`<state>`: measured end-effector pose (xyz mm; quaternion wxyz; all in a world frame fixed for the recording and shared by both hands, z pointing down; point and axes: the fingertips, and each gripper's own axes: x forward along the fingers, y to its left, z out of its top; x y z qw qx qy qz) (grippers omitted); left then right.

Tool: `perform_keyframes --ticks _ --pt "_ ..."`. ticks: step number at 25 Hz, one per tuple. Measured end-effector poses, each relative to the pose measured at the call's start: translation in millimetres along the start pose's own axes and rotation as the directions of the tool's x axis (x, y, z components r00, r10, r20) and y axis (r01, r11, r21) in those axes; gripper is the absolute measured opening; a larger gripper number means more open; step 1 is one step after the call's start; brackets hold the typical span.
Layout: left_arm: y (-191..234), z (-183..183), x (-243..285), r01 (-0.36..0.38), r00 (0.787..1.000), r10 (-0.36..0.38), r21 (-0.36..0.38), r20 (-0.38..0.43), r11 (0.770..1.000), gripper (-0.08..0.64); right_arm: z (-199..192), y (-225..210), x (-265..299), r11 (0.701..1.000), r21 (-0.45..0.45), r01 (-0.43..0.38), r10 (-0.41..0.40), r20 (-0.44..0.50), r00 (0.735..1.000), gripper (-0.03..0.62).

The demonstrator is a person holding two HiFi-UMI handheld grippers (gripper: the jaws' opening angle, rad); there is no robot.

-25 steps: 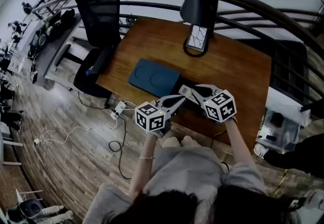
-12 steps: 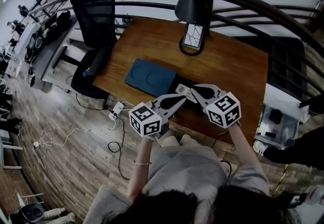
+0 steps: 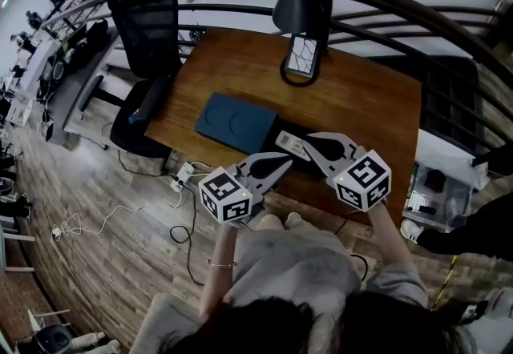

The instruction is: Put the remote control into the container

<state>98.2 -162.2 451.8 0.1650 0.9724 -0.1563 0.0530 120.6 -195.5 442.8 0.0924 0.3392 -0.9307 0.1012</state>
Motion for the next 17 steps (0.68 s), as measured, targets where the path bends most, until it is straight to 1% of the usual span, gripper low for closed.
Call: perform_keyframes --ticks 7,17 --pt "-5 9 2 0.020 1.000 -0.020 0.028 0.005 0.999 0.003 8 6 -4 1.000 -0.018 0.002 -0.001 0.027 1.000 0.029" --pt "-10 4 3 0.036 0.999 -0.036 0.041 -0.007 0.999 0.003 10 12 -6 0.999 -0.038 0.008 -0.007 0.042 0.999 0.029"
